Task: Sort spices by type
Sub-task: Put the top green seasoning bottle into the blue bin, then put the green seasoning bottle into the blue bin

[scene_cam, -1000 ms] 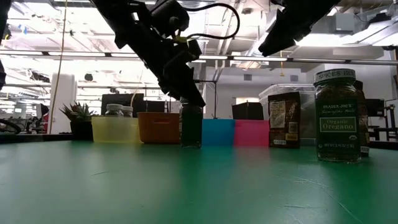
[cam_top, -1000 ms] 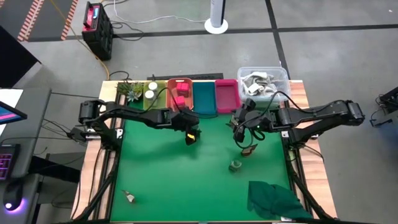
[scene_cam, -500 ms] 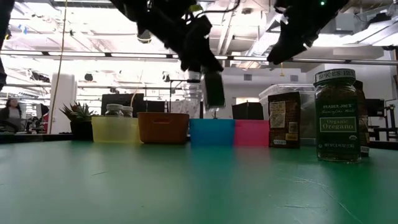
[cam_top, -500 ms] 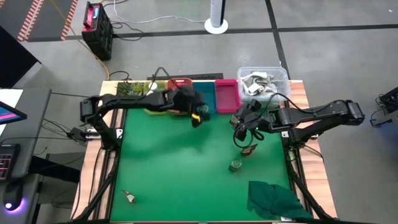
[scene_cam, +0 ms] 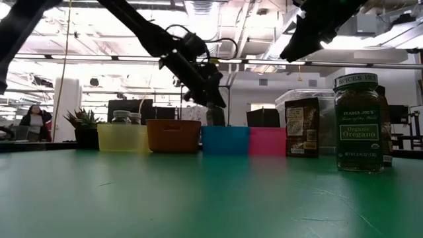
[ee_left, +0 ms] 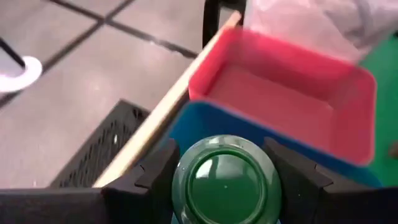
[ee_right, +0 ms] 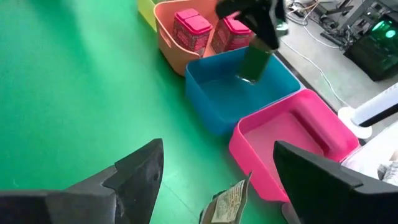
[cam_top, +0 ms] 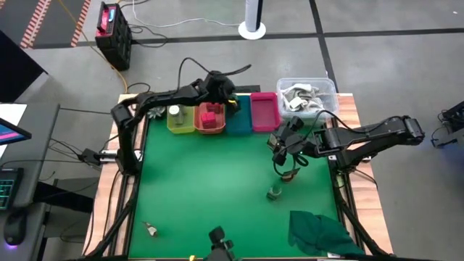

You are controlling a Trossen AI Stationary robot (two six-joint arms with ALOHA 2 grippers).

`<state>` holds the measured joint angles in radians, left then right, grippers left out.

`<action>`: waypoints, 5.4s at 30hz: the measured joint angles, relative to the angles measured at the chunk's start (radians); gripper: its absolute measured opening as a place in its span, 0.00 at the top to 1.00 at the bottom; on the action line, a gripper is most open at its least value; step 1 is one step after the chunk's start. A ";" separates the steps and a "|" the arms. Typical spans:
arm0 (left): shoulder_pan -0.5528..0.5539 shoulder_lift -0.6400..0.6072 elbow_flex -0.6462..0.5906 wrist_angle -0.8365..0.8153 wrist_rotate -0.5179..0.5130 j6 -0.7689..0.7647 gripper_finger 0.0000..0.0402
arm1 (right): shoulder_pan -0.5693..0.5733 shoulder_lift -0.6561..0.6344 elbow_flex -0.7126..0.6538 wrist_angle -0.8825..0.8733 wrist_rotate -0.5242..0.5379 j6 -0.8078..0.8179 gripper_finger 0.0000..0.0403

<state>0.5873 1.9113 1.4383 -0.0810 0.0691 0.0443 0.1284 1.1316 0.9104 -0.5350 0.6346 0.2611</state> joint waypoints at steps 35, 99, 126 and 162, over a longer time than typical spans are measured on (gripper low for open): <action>-0.217 -0.025 0.148 -0.281 0.051 0.278 0.15 | 0.053 0.000 0.000 -0.295 0.007 0.155 0.18; -0.852 -0.770 -0.652 0.094 -0.533 -0.060 0.24 | 0.399 0.211 0.109 -0.018 -0.266 0.061 0.21; -0.956 -0.807 -0.780 0.194 -0.787 0.094 0.24 | 0.404 0.462 0.093 -0.161 -0.284 0.307 0.20; -0.515 -0.962 -1.056 0.626 -0.230 0.097 0.28 | -0.278 0.462 0.338 0.222 -0.503 -0.417 0.43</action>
<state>0.0721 0.9495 0.3824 0.5451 -0.1608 0.1413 -0.1501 1.5938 1.2484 -0.3129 0.1313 -0.1556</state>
